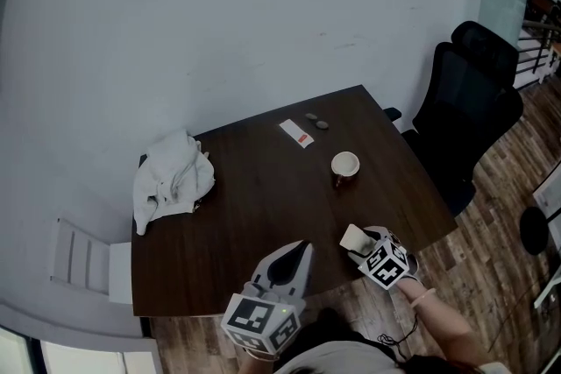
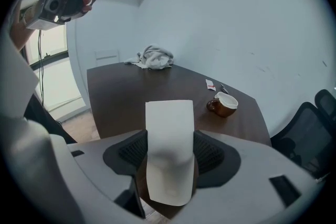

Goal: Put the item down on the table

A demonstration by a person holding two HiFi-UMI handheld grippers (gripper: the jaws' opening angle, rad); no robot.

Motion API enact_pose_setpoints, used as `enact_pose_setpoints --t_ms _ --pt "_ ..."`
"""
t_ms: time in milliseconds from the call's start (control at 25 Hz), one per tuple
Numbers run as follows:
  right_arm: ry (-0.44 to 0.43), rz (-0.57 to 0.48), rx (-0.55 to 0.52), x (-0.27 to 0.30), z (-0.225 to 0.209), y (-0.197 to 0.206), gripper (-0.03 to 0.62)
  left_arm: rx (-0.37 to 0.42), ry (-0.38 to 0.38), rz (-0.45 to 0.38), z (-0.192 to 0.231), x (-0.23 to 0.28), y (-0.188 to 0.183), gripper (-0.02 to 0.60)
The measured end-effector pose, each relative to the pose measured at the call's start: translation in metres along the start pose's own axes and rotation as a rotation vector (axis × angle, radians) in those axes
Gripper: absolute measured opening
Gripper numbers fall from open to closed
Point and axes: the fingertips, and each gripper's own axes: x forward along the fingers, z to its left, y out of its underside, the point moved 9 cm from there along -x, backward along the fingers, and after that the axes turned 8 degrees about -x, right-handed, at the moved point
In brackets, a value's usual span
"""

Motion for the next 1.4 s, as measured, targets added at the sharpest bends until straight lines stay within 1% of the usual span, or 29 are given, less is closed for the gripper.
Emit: enact_pose_setpoints --t_ms 440,880,1400 --pt "-0.05 0.031 -0.036 0.028 -0.003 -0.006 0.278 -0.018 -0.022 0.005 0.016 0.003 0.006 0.02" --pt "-0.086 0.047 0.003 0.053 -0.012 -0.004 0.276 -0.031 -0.033 0.014 0.028 0.013 0.009 0.019" --pt "-0.117 0.082 -0.01 0.076 -0.01 -0.002 0.276 -0.04 -0.063 0.016 0.031 0.012 0.012 0.02"
